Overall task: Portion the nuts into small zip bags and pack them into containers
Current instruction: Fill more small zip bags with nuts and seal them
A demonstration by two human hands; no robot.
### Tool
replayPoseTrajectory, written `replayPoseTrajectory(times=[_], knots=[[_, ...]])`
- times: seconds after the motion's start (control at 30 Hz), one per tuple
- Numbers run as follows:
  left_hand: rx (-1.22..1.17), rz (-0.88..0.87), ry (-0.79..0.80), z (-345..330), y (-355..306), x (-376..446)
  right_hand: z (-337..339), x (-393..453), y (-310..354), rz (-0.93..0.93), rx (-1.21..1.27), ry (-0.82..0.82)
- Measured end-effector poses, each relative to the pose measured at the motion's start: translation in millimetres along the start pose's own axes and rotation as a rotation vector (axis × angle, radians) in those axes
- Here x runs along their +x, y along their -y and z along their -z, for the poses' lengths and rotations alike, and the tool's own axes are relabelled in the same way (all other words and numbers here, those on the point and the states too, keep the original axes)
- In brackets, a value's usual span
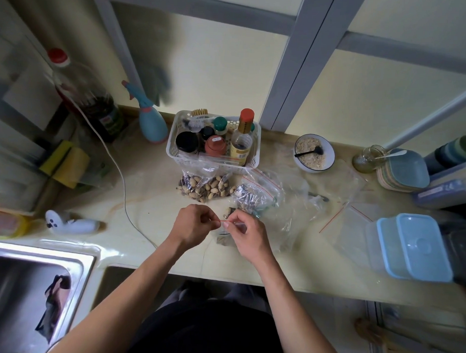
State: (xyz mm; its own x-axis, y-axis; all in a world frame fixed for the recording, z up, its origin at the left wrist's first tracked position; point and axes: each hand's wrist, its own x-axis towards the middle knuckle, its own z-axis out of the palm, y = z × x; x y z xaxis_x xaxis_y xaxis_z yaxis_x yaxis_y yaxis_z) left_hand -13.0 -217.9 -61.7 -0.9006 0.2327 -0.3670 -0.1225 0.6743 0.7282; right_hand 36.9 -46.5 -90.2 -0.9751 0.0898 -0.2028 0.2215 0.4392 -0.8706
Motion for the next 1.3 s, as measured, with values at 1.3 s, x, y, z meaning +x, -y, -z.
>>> replayPoseTrajectory(times=[1.3], knots=[[-0.18,0.041,-0.132,-7,-6,10,5,15,1,-0.092,-0.007,-0.148]])
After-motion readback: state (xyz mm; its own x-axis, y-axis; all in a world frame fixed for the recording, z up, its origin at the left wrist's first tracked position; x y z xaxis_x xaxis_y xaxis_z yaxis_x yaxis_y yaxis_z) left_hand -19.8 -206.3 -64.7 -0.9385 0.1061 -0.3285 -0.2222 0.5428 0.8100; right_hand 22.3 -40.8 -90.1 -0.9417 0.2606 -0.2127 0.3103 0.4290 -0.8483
